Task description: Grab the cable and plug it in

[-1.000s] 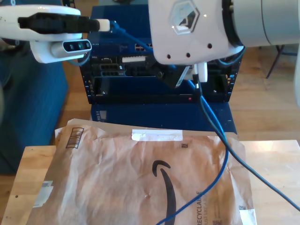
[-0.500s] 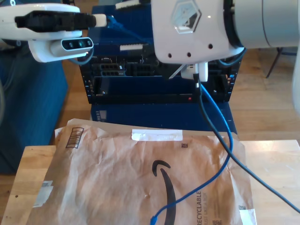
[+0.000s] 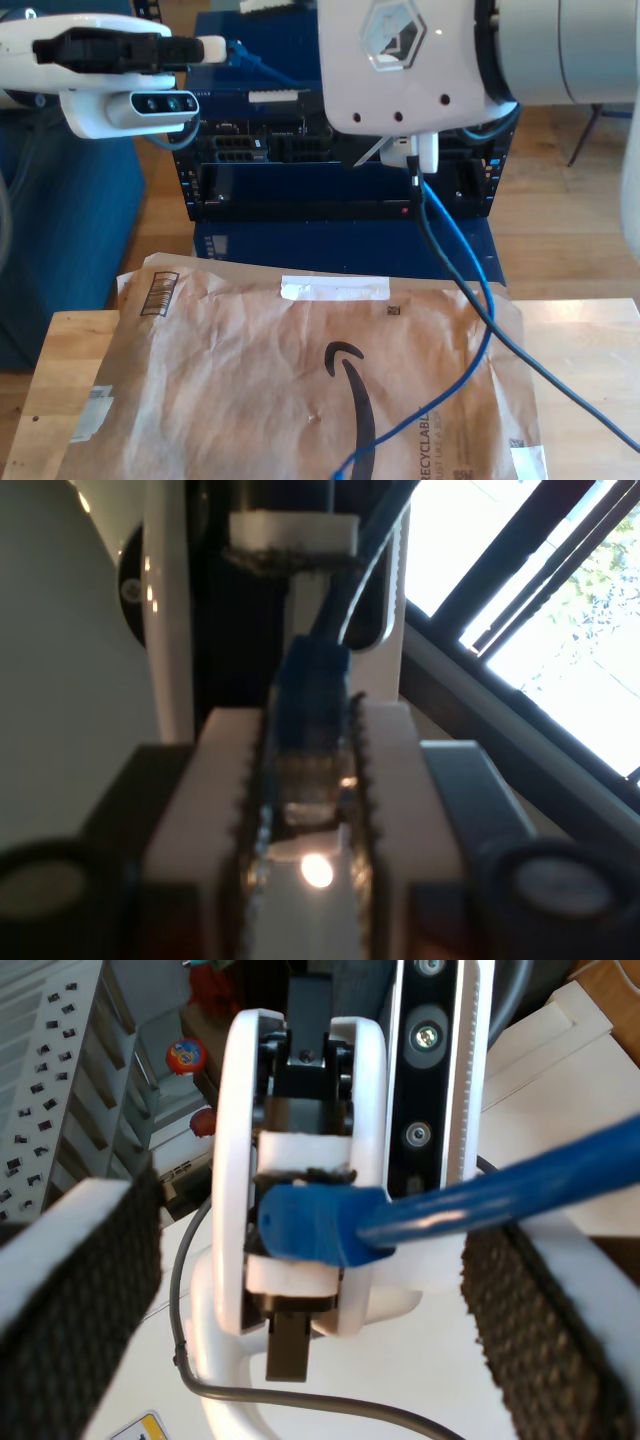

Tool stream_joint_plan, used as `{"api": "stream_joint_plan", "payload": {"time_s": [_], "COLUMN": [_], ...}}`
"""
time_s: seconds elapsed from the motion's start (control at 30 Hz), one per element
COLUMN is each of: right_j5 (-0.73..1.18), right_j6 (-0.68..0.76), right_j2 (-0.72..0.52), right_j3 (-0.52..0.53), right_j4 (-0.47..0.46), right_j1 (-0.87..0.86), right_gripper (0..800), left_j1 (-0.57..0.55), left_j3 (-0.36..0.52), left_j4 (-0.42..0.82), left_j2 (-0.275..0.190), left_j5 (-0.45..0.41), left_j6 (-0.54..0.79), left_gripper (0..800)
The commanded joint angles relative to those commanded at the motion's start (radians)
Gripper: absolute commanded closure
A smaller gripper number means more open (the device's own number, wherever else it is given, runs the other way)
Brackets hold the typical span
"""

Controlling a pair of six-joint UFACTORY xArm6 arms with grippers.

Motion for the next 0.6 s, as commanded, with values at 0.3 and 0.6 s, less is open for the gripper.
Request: {"api": "stream_joint_plan", "payload": {"time_s": [0.3,0.6], "right_j5": [-0.002,-0.003], "right_j6": [0.0,0.003], "right_j2": [0.0,0.003], "right_j3": [0.008,0.008], "right_j4": [0.002,0.002], "right_j1": [0.0,0.011], "right_gripper": [437,527], "left_j1": [0.0,-0.002], "left_j3": [0.0,-0.003], "left_j4": [0.0,0.0], "left_j2": [0.003,0.006], "left_j5": [0.014,0.023], "left_j6": [0.0,0.002], "left_gripper": [787,787]}}
